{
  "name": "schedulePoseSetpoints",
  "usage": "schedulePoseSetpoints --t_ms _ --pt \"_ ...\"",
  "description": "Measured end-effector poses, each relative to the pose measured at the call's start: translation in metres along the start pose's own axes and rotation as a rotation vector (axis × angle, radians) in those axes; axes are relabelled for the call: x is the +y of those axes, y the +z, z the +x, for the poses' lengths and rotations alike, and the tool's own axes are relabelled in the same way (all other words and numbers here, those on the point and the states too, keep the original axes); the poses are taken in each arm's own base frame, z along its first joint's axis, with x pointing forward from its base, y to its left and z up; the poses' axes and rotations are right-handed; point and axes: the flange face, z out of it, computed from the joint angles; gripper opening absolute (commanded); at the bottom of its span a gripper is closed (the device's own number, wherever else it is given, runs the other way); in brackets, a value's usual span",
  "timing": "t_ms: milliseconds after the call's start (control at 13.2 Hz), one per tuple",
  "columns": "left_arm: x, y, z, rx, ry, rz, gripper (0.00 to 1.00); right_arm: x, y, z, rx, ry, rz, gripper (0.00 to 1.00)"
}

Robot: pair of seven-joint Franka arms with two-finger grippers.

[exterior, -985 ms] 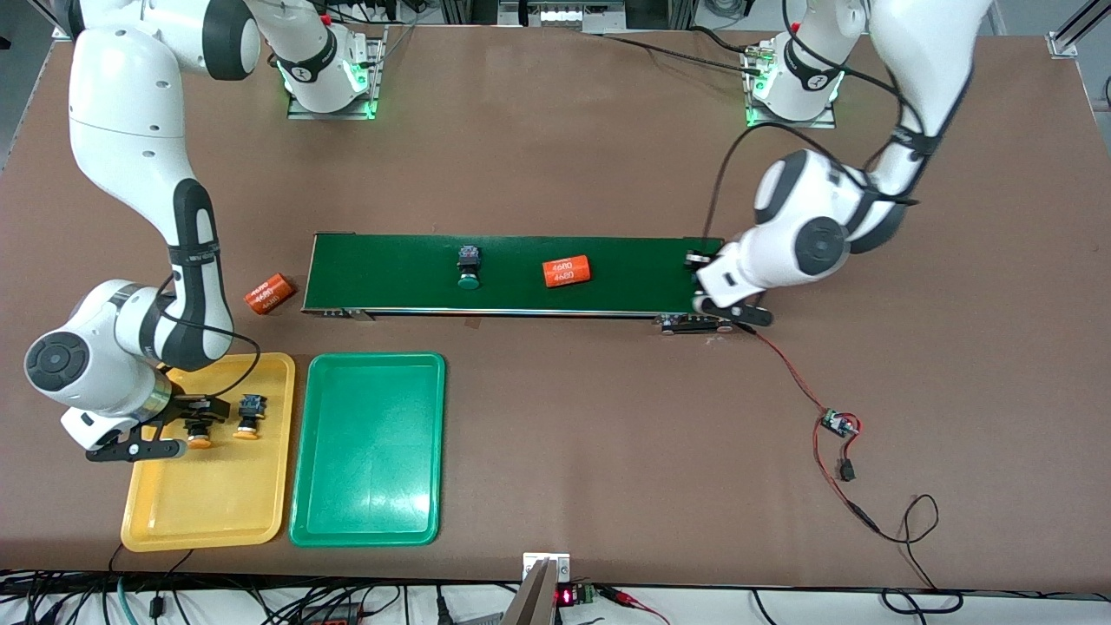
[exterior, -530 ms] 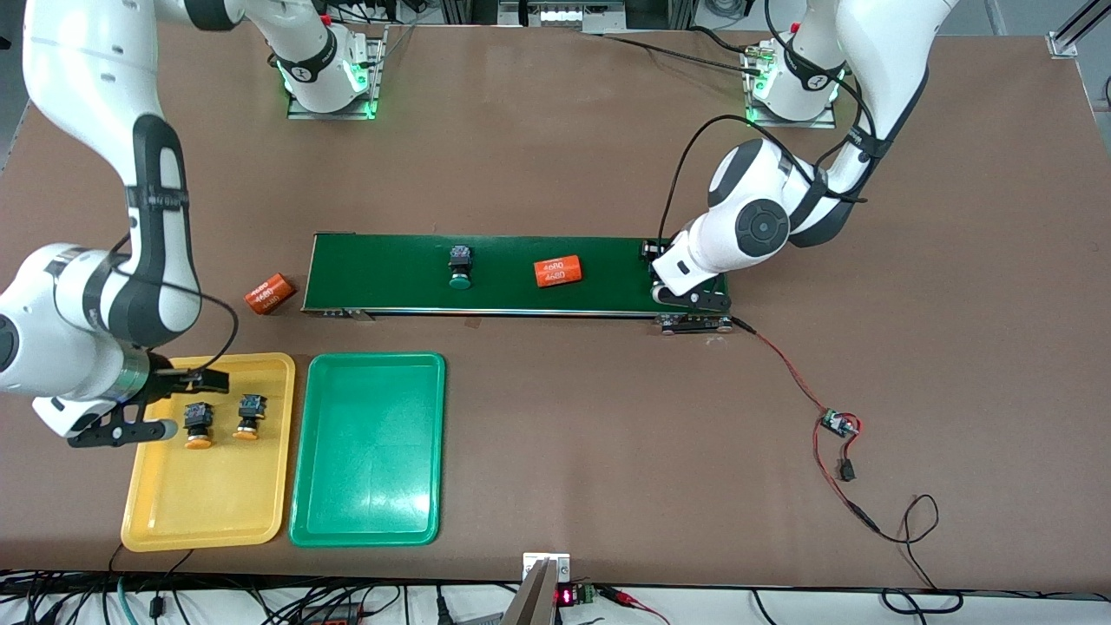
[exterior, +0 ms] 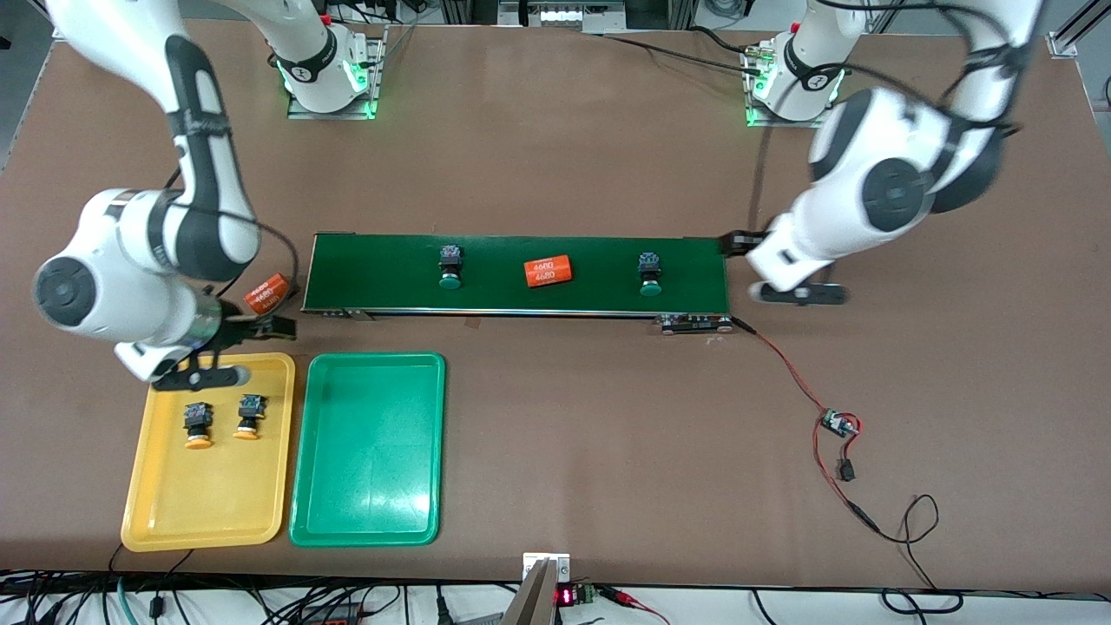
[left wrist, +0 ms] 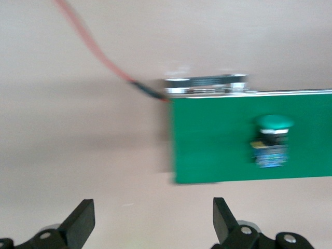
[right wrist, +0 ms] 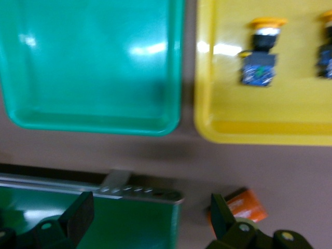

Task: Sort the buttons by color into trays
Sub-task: 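Release the green button on the belt while the right gripper reaches it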

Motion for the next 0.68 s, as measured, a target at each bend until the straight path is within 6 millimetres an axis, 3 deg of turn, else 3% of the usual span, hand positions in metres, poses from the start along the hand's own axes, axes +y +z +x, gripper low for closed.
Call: schedulePoseSetpoints --t_ms 227,379,530,682 --pt "-0.042 -0.032 0.004 0.021 0.034 0.084 1.00 -0.082 0.003 -0.031 0.015 0.039 0.006 1.00" --pt "-0.059 -0.059 -0.002 0.056 0.076 0.093 1.00 -0.125 0.019 -0.054 0.043 0.069 0.007 1.00" --pt "-0.078 -0.089 -0.019 0.085 0.069 0.101 1.00 -0.163 0.039 -0.074 0.054 0.094 0.000 1.00" --pt "-0.090 -0.118 -0.044 0.088 0.052 0.103 1.00 -0.185 0.047 -0.086 0.047 0.091 -0.007 1.00"
